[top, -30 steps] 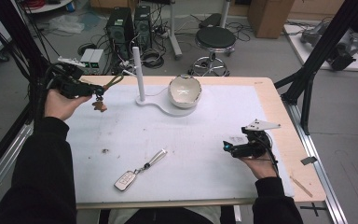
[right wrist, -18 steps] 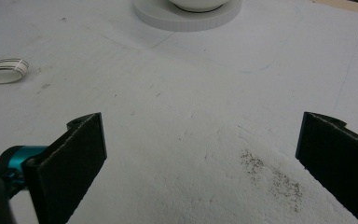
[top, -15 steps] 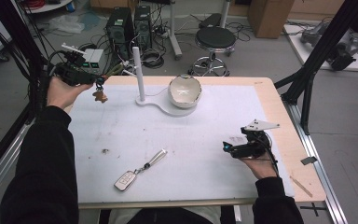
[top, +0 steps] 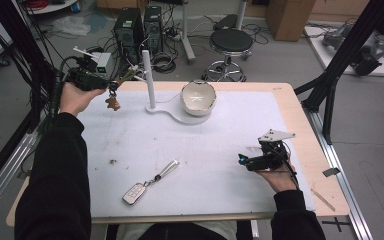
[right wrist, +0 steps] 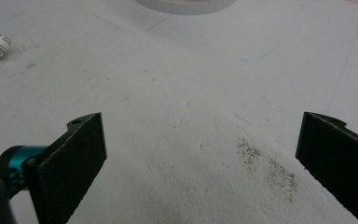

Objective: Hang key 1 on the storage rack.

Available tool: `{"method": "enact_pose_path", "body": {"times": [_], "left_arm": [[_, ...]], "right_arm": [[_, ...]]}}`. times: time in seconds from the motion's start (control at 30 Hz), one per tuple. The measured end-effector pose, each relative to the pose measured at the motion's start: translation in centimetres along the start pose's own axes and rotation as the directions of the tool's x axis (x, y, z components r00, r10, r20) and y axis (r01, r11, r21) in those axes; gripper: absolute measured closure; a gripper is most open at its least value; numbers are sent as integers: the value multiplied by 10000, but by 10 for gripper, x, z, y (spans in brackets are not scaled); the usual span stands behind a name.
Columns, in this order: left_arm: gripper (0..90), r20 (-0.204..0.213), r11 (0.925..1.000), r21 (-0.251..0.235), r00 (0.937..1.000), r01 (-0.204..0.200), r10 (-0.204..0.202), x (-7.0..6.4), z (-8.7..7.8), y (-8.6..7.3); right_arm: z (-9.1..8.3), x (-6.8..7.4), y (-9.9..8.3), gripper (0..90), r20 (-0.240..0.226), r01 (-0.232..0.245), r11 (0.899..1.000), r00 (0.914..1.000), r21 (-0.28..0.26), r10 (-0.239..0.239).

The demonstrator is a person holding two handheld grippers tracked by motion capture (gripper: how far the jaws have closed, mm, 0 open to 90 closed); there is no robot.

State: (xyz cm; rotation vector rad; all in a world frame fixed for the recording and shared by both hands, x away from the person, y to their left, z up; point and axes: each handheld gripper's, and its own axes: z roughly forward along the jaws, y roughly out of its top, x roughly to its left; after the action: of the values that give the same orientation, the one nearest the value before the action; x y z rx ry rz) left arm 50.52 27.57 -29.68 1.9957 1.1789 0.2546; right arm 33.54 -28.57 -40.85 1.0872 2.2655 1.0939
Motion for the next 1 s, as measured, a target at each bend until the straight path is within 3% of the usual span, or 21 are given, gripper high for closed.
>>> {"method": "enact_pose_path", "body": {"times": [0.53,1.0], "left_arm": [[737,-60,9998,116,9998,171,-170,8,13,1],[736,118,9994,341,9999,-41,37,4,25,2]], "right_arm": [[-2,-1,0,8,94,-28,10000,10000,-30,28],[0,0,0,8,183,7,10000,9998,-14,-7]]}}
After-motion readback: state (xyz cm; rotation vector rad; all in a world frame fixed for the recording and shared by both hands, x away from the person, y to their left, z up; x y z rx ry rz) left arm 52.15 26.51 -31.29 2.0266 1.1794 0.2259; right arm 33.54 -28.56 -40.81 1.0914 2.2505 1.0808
